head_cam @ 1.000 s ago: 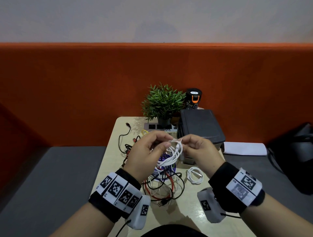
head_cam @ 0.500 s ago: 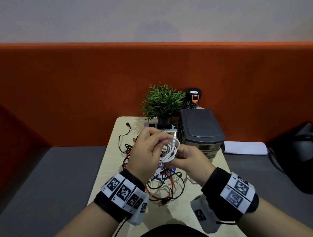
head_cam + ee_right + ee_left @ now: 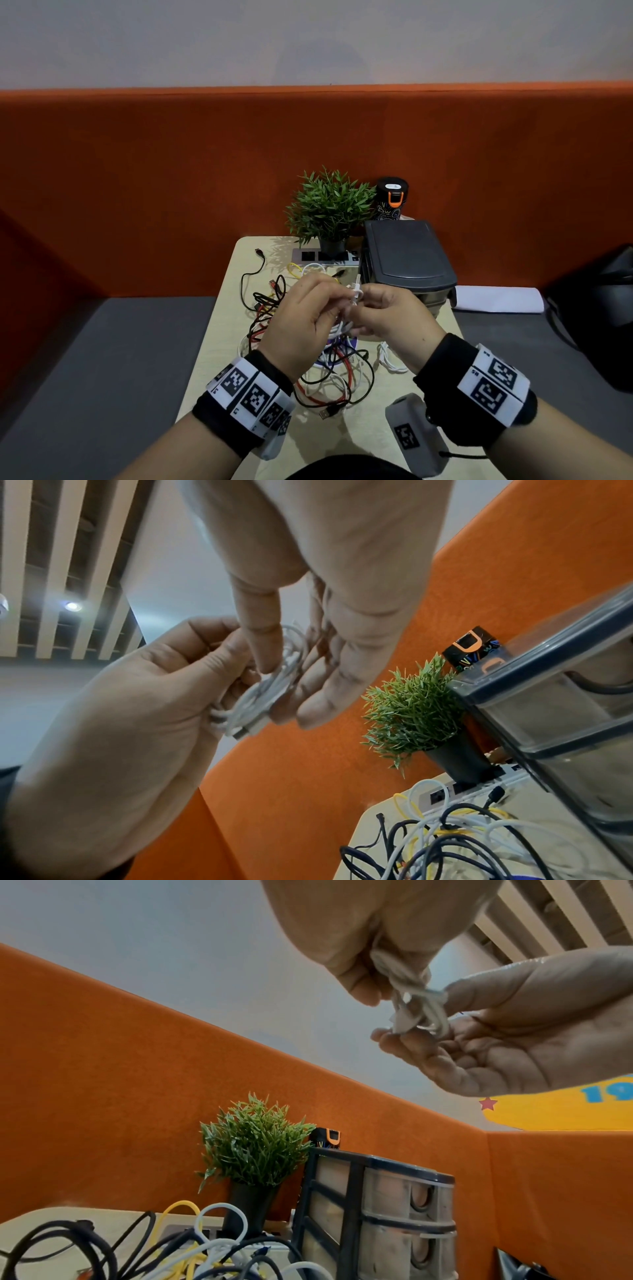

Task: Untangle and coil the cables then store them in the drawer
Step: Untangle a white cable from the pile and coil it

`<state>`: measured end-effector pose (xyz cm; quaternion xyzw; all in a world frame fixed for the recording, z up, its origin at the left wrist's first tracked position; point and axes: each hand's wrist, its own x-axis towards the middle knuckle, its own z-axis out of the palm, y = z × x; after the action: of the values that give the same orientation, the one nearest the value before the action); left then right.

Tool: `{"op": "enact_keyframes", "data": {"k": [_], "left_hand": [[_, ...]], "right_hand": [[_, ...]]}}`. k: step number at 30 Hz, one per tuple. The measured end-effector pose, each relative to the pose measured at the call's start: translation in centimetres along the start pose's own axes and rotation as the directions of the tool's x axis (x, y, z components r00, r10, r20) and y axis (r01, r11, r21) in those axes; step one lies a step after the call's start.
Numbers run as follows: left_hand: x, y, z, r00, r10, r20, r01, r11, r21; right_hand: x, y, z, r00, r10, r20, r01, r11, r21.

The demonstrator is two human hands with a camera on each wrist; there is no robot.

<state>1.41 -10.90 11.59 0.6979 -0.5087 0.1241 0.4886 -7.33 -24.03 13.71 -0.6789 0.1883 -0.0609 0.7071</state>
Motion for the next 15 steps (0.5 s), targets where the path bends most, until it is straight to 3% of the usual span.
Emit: {"op": "enact_keyframes", "data": {"k": [6,15], "left_hand": [[-0.6,-0.1,-0.5,0.996,-0.033,0.081,0.033,0.999,0.008],[-0.3,-0.4,-1.1,0.988,-0.114,0.109,0.119,0.992,-0.043]], "right_hand": [[0.3,-0.1,-0.3,0.989,-0.033,-0.143,0.039,0.998,0.041],[0.3,-0.1,0.0,0.997,0.071,-0.042,-0.064,0.987,0.149]]}}
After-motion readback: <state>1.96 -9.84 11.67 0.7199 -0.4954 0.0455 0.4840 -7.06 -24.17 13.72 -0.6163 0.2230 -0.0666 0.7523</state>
